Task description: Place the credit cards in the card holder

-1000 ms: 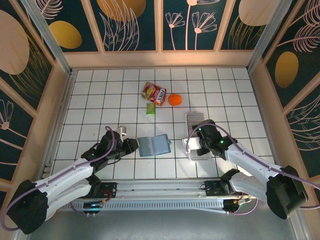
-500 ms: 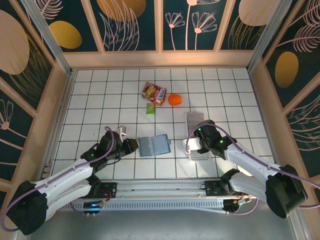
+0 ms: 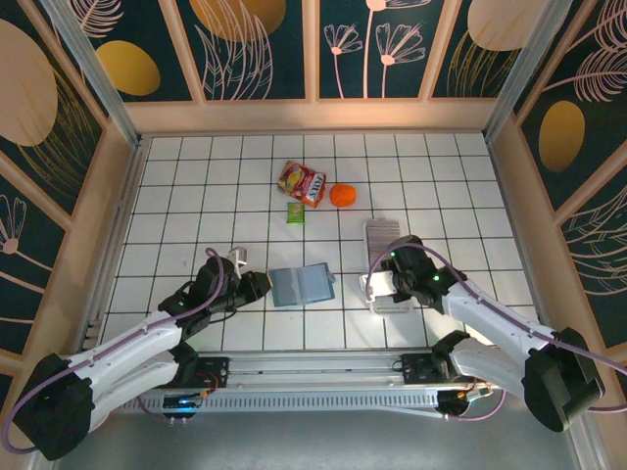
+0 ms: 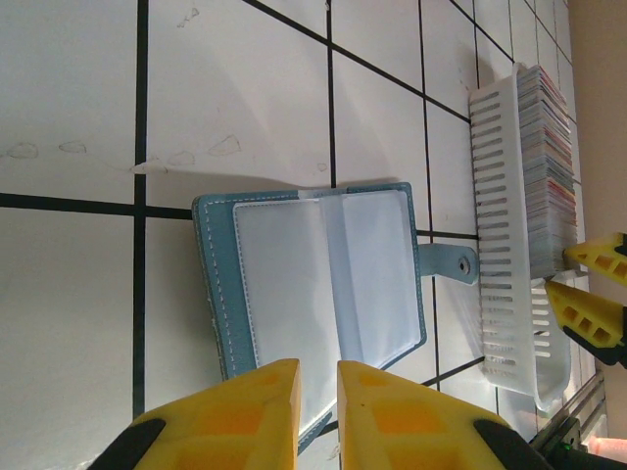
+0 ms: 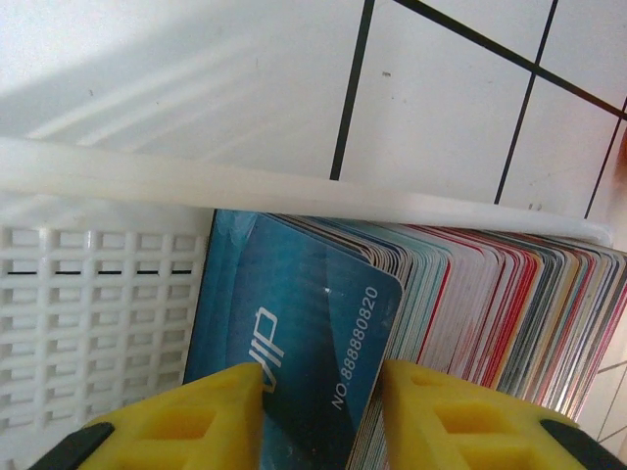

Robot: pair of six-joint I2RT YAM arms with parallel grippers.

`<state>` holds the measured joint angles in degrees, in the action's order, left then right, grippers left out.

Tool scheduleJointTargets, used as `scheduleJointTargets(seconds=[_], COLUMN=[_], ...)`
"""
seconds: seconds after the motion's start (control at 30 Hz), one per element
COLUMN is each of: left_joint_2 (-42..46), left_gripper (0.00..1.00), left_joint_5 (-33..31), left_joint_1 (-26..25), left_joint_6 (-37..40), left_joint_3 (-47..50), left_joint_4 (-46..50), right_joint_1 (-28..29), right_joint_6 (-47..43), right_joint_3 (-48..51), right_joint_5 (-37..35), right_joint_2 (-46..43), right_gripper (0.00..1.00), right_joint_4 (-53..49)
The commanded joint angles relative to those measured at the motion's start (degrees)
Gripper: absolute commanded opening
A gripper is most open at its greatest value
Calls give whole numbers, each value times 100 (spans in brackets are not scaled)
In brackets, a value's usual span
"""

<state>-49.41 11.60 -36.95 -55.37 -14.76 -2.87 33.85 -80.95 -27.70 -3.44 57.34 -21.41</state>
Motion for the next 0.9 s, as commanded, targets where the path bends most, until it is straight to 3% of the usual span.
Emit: scheduleJointTargets(seconds=[0.0, 0.63, 0.87], left_joint_2=[-32, -87, -87], left_gripper=[17, 16, 15], left_joint_5=[93, 151, 154], left_joint_1=[21, 16, 19], left_joint_6=[-79, -105, -105], left_joint_3=[53, 66, 79], left_joint_4=[-142, -187, -196], right_joint_1=[-40, -43, -41], right_joint_6=[-44, -58, -36], right_joint_3=[-137, -187, -209], right_joint_5=[-208, -313, -328], right_joint_2=[-84, -215, -242], right_gripper=[34, 28, 22], right_joint_4=[101, 159, 170])
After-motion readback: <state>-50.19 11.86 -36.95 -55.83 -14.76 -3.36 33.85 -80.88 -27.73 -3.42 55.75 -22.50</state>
